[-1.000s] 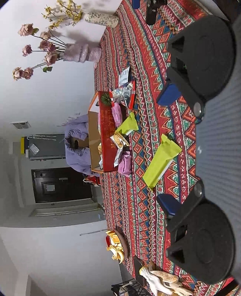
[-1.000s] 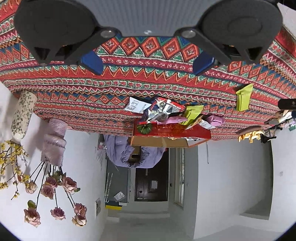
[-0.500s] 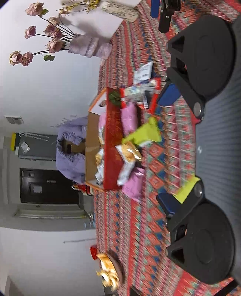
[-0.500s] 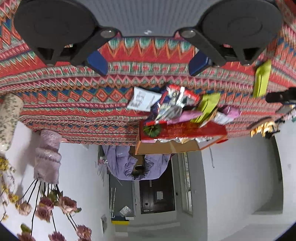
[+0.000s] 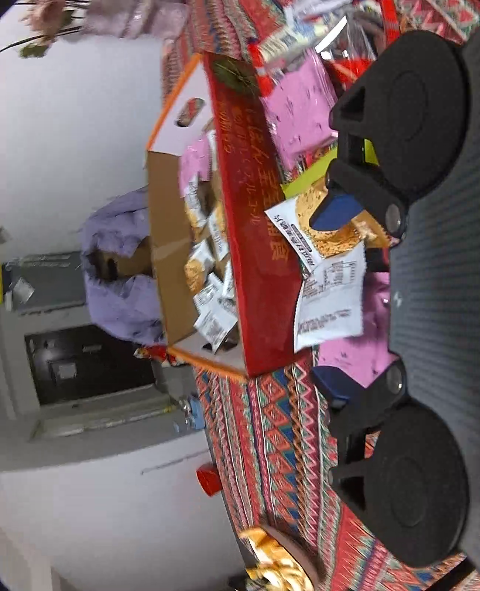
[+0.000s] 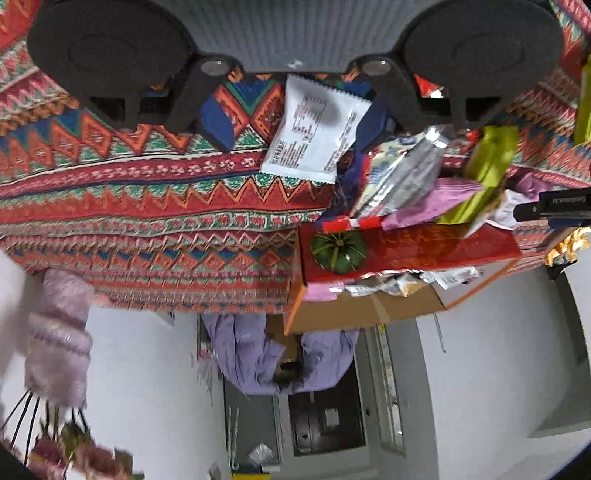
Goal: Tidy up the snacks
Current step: 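Grasp a white packet with the left gripper while the right gripper grasps another white packet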
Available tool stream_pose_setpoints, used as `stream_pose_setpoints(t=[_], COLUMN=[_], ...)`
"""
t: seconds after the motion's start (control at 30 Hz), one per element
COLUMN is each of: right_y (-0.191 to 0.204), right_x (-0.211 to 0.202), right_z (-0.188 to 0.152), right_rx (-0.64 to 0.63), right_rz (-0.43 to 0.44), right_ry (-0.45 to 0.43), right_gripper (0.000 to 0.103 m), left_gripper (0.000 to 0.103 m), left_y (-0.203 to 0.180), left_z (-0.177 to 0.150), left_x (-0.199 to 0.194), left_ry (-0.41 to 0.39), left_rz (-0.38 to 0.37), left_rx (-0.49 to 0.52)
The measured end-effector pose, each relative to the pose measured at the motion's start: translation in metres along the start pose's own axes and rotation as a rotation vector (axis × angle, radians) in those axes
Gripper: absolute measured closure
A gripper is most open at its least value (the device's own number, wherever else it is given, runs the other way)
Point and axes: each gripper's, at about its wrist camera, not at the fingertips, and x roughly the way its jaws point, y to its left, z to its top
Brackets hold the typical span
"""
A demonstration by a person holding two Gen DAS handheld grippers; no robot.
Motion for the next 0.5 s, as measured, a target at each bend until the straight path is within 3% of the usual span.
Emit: stream_pose_setpoints(t=[0.13,0.2,0.37,0.5], right_y=[0.003,0.006,0.018,0.02], right_x=[0.019,0.023,0.031,0.029], right_z=[0.0,0.0,-0.005,-0.006], right_rx=[0.036,0.031,-0.035,-0.063], right_rz=[-0.006,-0.02,-0.055,-0.078], right_ry=[0.007,-0.001,-0.001,-0.01], right_gripper=[0.035,0.039,0.045,0.051], left_gripper=[0.027,0.037,0.04,0.045], left_y=[-0.001,0.0,0.007,0.006], left_z=[0.0,0.001,-0.002,-0.003], left_x=[0.02,0.024,0.026,0.028], left_ry=[0.024,0.03,0.048,0.07], left_rz=[0.011,0.019,0.006,0.018], left_rx=[0.026,0.031,0.01,0.067])
